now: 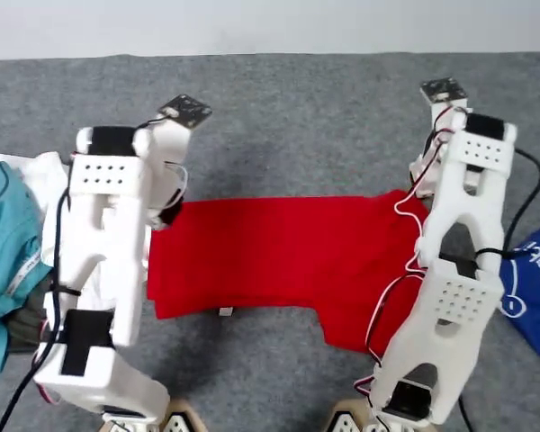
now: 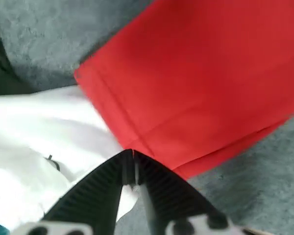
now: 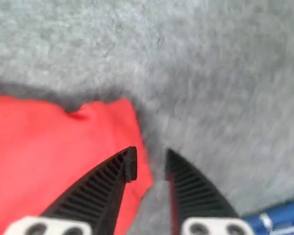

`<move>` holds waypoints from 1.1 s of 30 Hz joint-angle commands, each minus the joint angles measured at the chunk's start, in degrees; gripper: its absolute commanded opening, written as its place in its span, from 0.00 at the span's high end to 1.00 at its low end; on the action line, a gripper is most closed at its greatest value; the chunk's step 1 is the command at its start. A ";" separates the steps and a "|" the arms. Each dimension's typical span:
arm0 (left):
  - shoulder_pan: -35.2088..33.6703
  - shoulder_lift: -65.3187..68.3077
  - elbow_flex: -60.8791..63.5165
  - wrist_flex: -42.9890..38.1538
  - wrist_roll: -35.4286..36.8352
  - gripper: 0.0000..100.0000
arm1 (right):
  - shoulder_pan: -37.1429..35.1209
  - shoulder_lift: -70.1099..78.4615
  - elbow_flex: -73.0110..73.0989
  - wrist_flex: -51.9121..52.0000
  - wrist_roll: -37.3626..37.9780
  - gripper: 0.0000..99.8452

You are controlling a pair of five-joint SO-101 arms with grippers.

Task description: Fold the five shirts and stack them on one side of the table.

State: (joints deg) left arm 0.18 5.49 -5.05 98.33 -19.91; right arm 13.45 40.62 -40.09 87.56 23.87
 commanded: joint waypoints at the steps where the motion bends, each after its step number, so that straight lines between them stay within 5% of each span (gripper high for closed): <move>1: 1.58 -4.04 -2.33 0.62 0.44 1.00 | -0.92 -5.49 -5.54 6.64 -1.76 0.80; 6: 6.15 -4.75 -2.33 0.79 0.44 0.96 | -0.22 -12.35 -6.33 14.99 -1.85 0.80; 13: 20.48 -2.46 -2.95 0.44 0.09 0.96 | 9.27 -28.79 -1.93 15.25 -1.85 0.99; 26: 41.67 14.86 -11.30 0.79 0.09 0.99 | 30.73 -63.78 27.43 15.16 3.43 0.99; 33: 51.60 20.57 -11.47 0.26 0.09 0.95 | 40.84 -71.08 42.20 14.81 7.65 0.99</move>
State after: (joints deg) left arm 48.88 25.71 -14.64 98.15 -19.91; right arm 50.81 -27.43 -1.41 100.48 29.14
